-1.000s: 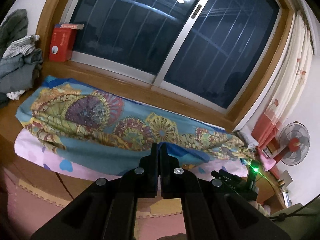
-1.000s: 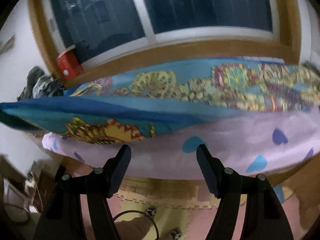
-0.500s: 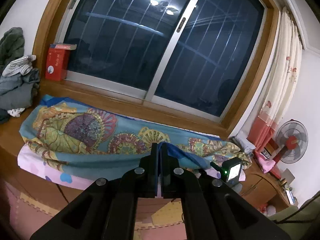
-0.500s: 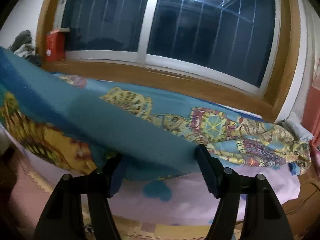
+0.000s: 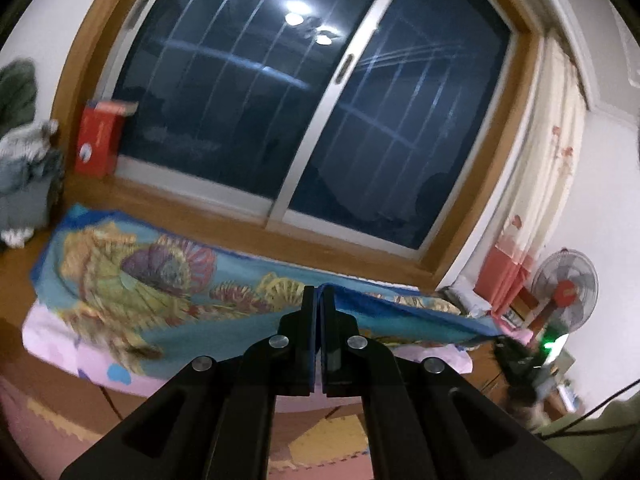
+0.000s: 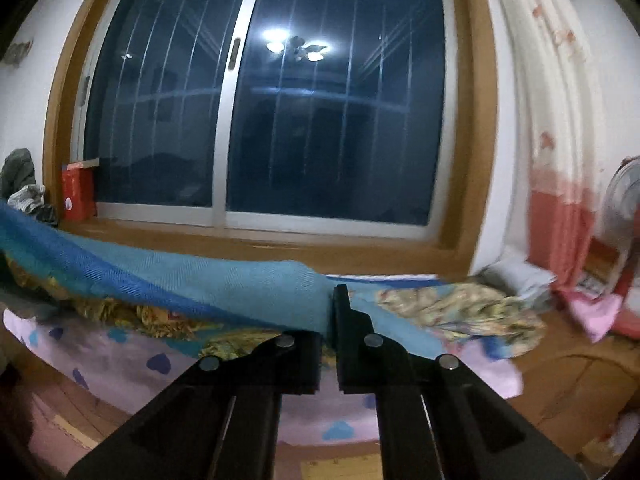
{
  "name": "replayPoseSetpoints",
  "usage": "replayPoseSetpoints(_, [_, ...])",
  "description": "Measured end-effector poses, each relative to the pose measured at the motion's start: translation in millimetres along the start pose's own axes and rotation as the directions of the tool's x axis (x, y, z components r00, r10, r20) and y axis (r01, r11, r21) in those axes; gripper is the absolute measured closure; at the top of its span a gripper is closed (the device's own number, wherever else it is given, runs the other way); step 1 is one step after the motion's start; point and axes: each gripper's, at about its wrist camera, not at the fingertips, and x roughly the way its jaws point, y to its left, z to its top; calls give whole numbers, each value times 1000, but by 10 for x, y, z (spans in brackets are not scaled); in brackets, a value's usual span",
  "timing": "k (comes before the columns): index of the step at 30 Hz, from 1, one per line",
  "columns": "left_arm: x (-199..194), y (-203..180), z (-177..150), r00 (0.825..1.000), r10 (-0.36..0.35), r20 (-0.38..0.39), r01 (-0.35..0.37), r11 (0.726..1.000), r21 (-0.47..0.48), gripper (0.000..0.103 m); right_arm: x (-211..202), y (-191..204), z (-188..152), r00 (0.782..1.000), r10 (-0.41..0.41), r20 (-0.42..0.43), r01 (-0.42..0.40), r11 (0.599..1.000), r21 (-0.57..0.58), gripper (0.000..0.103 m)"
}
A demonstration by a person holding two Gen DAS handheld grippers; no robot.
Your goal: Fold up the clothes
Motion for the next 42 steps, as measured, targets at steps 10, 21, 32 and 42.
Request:
replayPoseSetpoints(10, [-79, -187, 97, 999, -17, 39, 14, 998, 69, 103, -422, -88, 91, 997, -42, 61, 41, 999, 16, 99])
replayPoseSetpoints(21, [1025, 584, 352, 995, 77, -70, -76, 997, 16, 103, 800, 355, 303, 999, 38, 1, -38, 999, -35, 99])
replayPoseSetpoints(32, [3102, 1612, 554, 952, 181, -245, -185, 983, 8, 103, 3027, 948, 435, 983, -14, -180, 2, 998, -70, 99])
replayPoseSetpoints(42, [4481, 2297, 418, 889, 235, -393, -240, 970, 39, 103, 4627, 1415, -13, 922, -92, -376, 48, 991, -125, 99])
